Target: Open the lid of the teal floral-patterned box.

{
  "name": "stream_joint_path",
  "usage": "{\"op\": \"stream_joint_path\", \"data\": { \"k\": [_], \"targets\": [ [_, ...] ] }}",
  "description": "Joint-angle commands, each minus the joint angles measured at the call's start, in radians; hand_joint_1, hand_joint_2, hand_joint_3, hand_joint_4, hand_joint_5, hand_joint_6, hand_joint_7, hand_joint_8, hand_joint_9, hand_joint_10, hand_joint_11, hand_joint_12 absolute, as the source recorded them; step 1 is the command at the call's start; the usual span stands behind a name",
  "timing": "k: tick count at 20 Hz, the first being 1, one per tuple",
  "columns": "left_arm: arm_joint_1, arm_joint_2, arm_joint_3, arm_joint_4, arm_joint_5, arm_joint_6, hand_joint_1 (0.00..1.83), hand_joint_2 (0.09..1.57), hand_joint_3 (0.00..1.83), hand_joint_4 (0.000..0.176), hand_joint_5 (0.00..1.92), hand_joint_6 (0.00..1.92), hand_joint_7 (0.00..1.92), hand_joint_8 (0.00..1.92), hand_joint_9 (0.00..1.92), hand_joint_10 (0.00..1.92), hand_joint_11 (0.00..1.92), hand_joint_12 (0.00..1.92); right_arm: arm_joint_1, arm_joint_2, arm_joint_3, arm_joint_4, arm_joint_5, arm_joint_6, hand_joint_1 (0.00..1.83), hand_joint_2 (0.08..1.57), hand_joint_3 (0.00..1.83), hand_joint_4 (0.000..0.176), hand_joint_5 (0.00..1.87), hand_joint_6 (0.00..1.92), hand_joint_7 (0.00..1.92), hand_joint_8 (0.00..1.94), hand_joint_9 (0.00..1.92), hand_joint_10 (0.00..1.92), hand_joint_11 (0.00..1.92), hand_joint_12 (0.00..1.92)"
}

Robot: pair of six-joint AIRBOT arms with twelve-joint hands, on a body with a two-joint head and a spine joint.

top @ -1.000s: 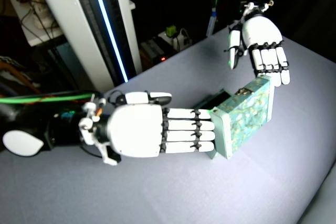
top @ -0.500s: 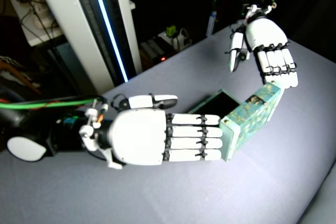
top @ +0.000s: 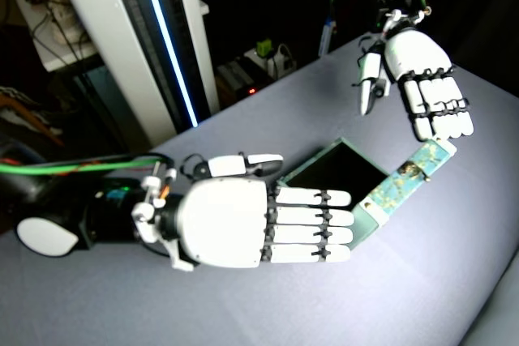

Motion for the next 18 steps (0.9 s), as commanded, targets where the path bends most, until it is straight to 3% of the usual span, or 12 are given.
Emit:
{"op": "stream_joint_path", "data": {
  "k": [1, 6, 10, 15, 16, 18],
  "targets": [
    [-0.014, 0.002, 0.006, -0.005, -0.124, -0.001, 0.27, 1.39, 0.02, 0.000, 0.02, 0.01, 0.02, 0.00, 0.03, 0.01, 0.04, 0.02, 0.014, 0.004, 0.003, 0.042, 0.109, 0.005, 0.00, 1.33, 0.00, 0.000, 0.09, 0.01, 0.07, 0.01, 0.05, 0.01, 0.06, 0.04],
    [0.024, 0.035, -0.021, -0.027, -0.184, 0.000, 0.35, 1.44, 0.00, 0.000, 0.10, 0.01, 0.08, 0.01, 0.07, 0.01, 0.06, 0.05, 0.014, 0.046, -0.027, 0.051, 0.125, 0.005, 0.00, 1.33, 0.00, 0.000, 0.08, 0.00, 0.05, 0.00, 0.03, 0.00, 0.04, 0.03],
    [0.114, 0.121, -0.100, -0.067, -0.340, 0.000, 0.33, 1.43, 0.00, 0.000, 0.09, 0.00, 0.11, 0.00, 0.10, 0.00, 0.08, 0.07, 0.001, 0.097, -0.077, 0.067, 0.185, 0.005, 0.00, 1.37, 0.01, 0.000, 0.11, 0.01, 0.09, 0.01, 0.09, 0.02, 0.09, 0.06],
    [0.212, 0.163, -0.163, -0.142, -0.597, -0.002, 0.33, 1.40, 0.01, 0.000, 0.17, 0.01, 0.18, 0.01, 0.17, 0.01, 0.09, 0.13, -0.120, 0.162, -0.138, 0.240, 0.426, 0.005, 0.00, 1.38, 0.00, 0.000, 0.17, 0.01, 0.13, 0.00, 0.10, 0.00, 0.08, 0.06],
    [0.230, 0.163, -0.172, -0.144, -0.641, -0.012, 0.38, 1.40, 0.00, 0.000, 0.17, 0.01, 0.18, 0.00, 0.15, 0.00, 0.07, 0.12, -0.145, 0.170, -0.153, 0.274, 0.485, 0.005, 0.00, 1.41, 0.01, 0.000, 0.16, 0.00, 0.14, 0.00, 0.09, 0.00, 0.06, 0.06],
    [0.272, 0.164, -0.182, -0.144, -0.734, -0.056, 0.29, 1.36, 0.00, 0.000, 0.12, 0.00, 0.09, 0.00, 0.05, 0.00, 0.00, 0.02, -0.200, 0.194, -0.199, 0.329, 0.637, 0.005, 0.00, 1.45, 0.02, 0.000, 0.16, 0.00, 0.13, 0.00, 0.07, 0.00, 0.05, 0.06]
  ]
}}
